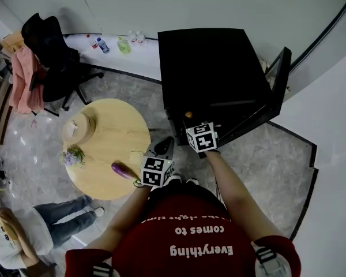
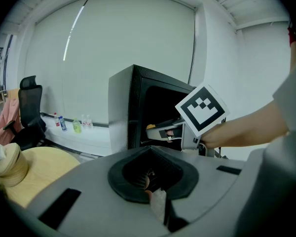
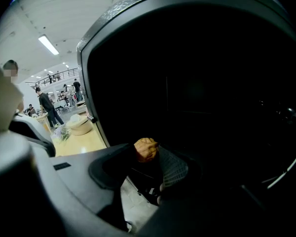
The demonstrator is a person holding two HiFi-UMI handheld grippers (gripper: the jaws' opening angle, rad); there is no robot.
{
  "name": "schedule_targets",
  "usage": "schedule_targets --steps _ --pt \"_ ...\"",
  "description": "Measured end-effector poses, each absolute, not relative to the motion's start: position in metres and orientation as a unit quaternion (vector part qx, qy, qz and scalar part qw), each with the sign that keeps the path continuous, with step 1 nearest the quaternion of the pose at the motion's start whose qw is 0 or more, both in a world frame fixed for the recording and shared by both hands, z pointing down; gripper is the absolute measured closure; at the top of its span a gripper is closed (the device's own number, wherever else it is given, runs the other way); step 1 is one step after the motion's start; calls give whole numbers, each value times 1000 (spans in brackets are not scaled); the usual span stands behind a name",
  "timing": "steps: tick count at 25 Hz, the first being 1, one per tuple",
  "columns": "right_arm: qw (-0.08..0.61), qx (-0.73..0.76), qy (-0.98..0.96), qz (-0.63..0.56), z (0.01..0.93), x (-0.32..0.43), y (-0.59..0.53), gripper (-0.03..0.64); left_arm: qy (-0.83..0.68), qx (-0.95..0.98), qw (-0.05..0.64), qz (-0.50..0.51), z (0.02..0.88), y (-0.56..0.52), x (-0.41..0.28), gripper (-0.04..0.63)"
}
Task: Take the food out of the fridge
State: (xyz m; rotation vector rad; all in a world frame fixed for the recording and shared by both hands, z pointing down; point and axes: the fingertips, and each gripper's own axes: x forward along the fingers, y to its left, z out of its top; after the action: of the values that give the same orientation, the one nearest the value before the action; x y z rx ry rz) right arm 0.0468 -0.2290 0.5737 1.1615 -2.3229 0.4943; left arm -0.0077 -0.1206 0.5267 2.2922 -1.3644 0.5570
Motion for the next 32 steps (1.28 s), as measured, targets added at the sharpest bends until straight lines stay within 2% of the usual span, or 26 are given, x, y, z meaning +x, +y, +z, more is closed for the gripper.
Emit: schedule_targets --steps 10,25,32 --pt "215 430 -855 196 562 59 -219 453 -484 827 206 198 526 -120 -5 594" --pt "114 441 -861 227 508 87 -174 453 -468 841 204 179 518 -113 11 594" --pt "22 384 -875 296 477 81 -136 453 -458 853 203 146 496 -107 19 594"
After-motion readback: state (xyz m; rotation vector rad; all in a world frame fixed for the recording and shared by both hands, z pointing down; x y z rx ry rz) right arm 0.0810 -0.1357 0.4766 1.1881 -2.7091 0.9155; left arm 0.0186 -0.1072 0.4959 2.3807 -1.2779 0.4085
